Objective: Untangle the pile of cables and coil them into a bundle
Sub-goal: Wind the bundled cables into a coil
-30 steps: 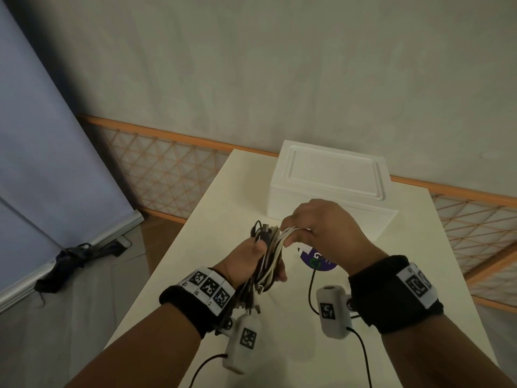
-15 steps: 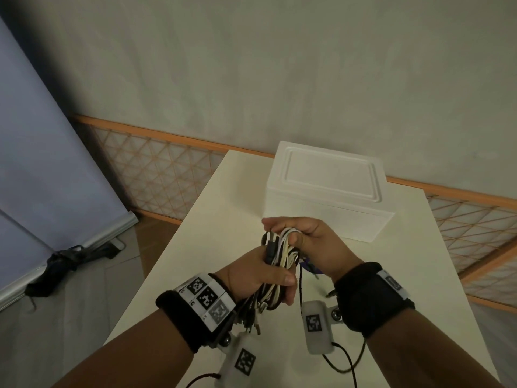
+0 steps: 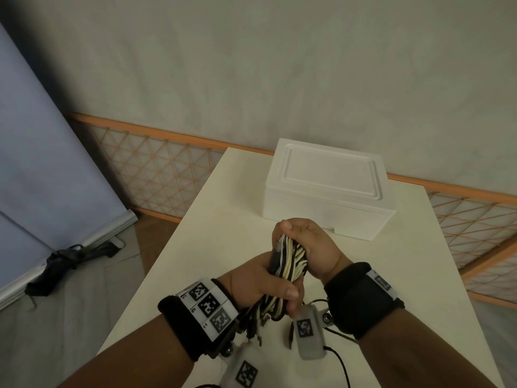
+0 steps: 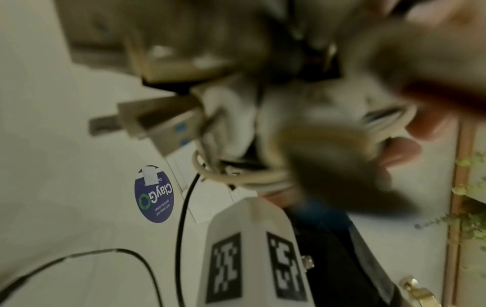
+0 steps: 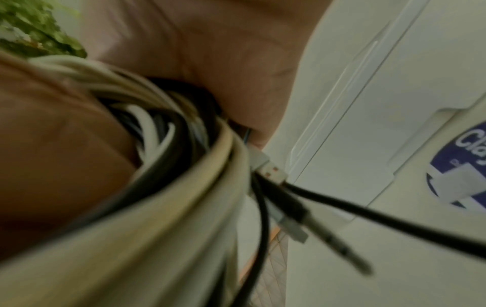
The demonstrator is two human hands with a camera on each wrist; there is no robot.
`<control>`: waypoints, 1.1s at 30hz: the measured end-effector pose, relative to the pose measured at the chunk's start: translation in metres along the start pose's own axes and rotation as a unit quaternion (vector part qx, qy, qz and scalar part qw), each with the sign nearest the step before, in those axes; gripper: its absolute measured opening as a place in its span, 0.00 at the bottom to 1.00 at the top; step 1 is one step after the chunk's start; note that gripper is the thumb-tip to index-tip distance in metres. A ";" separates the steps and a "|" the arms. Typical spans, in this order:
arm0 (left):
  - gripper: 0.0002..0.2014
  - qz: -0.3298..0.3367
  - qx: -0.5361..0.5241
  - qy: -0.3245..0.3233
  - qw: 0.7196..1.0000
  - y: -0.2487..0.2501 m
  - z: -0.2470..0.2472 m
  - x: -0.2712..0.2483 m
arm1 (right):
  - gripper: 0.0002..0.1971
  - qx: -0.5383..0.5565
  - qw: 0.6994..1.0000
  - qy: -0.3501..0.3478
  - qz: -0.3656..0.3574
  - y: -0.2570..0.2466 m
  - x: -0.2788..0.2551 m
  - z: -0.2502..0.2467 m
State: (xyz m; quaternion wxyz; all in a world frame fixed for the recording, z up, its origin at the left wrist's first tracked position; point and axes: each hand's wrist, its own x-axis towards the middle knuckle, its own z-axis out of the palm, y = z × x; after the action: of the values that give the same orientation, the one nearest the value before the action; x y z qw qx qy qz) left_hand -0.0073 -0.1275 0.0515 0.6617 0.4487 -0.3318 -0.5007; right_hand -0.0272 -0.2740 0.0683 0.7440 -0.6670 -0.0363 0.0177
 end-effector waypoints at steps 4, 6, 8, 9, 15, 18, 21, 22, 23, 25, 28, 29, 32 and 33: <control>0.11 0.034 -0.092 0.003 0.995 -0.004 -0.006 0.004 | 0.24 -0.019 0.999 0.049 0.007 0.012 0.007 -0.003; 0.09 0.063 -0.152 0.008 0.986 -0.002 -0.010 0.005 | 0.21 -0.035 0.996 0.087 0.008 0.023 0.004 -0.005; 0.05 0.098 -0.206 -0.008 0.974 0.002 -0.014 0.006 | 0.23 -0.018 0.994 0.102 0.026 0.033 -0.003 -0.005; 0.04 0.115 -0.229 -0.016 0.966 0.004 -0.016 0.006 | 0.24 0.012 0.995 0.093 0.041 0.037 -0.006 -0.004; 0.04 0.158 -0.315 0.011 0.936 0.015 -0.030 0.009 | 0.21 0.182 0.971 0.046 0.148 0.043 -0.014 0.003; 0.06 0.152 -0.291 0.073 0.942 0.018 -0.034 0.011 | 0.10 0.094 0.975 0.068 0.190 0.045 -0.018 0.014; 0.14 0.139 -0.234 0.173 0.946 0.016 -0.036 0.014 | 0.08 -0.254 0.954 0.058 0.146 0.044 -0.015 0.022; 0.14 0.136 -0.218 0.209 0.944 0.015 -0.035 0.016 | 0.08 -0.397 0.910 0.025 0.113 0.043 -0.015 0.022; 0.13 0.134 -0.201 0.246 0.939 0.013 -0.035 0.018 | 0.09 -0.511 0.854 -0.012 0.094 0.040 -0.015 0.024; 0.07 0.126 -0.148 0.313 0.930 0.010 -0.035 0.020 | 0.12 -0.614 0.783 -0.035 0.095 0.033 -0.018 0.025; 0.09 0.105 -0.063 0.395 0.911 0.005 -0.039 0.019 | 0.13 -0.659 0.746 -0.034 0.091 0.030 -0.024 0.026; 0.09 0.094 -0.043 0.418 0.902 0.005 -0.042 0.018 | 0.14 -0.670 0.737 -0.043 0.080 0.029 -0.025 0.027; 0.12 0.054 0.027 0.459 0.886 0.002 -0.048 0.018 | 0.15 -0.698 0.712 -0.067 0.037 0.019 -0.028 0.027; 0.13 0.040 0.055 0.466 0.882 0.002 -0.049 0.017 | 0.16 -0.706 0.704 -0.072 0.021 0.015 -0.028 0.024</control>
State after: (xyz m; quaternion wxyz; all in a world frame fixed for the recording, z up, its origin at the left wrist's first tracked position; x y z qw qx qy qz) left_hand 0.0420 -0.1311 0.0342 0.7337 0.6524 -0.0303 -0.1875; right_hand -0.0565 -0.2503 0.0549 0.0495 -0.9945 -0.0775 0.0502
